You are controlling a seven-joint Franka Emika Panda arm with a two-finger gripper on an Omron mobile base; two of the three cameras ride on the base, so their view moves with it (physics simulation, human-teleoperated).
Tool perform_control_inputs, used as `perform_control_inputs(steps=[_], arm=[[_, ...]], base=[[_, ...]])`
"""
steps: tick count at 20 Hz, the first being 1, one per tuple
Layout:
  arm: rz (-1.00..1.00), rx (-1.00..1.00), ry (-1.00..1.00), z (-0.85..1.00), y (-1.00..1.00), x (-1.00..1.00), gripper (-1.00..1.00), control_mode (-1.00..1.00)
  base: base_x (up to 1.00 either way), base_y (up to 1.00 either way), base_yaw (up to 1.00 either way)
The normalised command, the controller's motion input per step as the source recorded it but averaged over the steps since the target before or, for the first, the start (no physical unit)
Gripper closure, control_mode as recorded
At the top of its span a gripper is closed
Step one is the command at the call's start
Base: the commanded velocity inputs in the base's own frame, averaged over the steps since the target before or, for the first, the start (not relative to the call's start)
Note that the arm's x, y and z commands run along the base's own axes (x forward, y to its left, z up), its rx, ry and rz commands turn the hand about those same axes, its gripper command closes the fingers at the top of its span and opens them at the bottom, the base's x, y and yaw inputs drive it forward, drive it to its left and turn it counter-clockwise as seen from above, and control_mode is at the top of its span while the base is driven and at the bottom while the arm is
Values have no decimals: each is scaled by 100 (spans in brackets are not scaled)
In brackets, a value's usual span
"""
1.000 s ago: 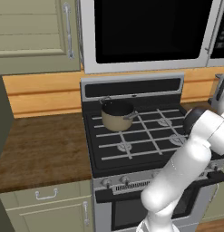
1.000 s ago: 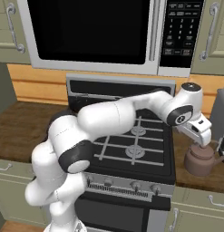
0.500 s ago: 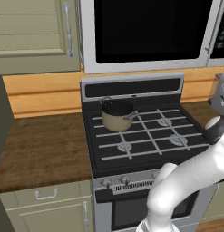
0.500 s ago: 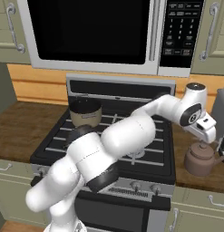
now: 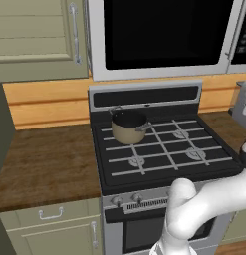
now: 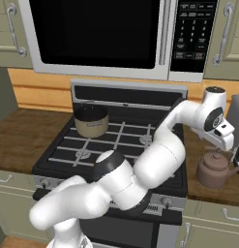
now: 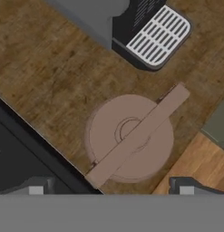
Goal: Pick the kettle from the counter and place it on a stove burner. Then turn the burner on.
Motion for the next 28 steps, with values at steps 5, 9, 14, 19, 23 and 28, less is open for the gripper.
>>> perform_control_inputs(steps=[5,9,14,19,23,28], arm=[[-4,-6,0,-50,0,2,-100,-100],[-4,-11,0,-59,0,8,-100,-100],[-3,-4,-1,-31,-1,12,100,-100],[0,0,-2,0,0,1,100,-100],[-2,0,-14,5,2,-5,100,-100],[-2,0,-30,14,19,-12,100,-100]], base=[[0,0,0],[0,0,0],[0,0,0],[0,0,0],[0,0,0],[0,0,0]])
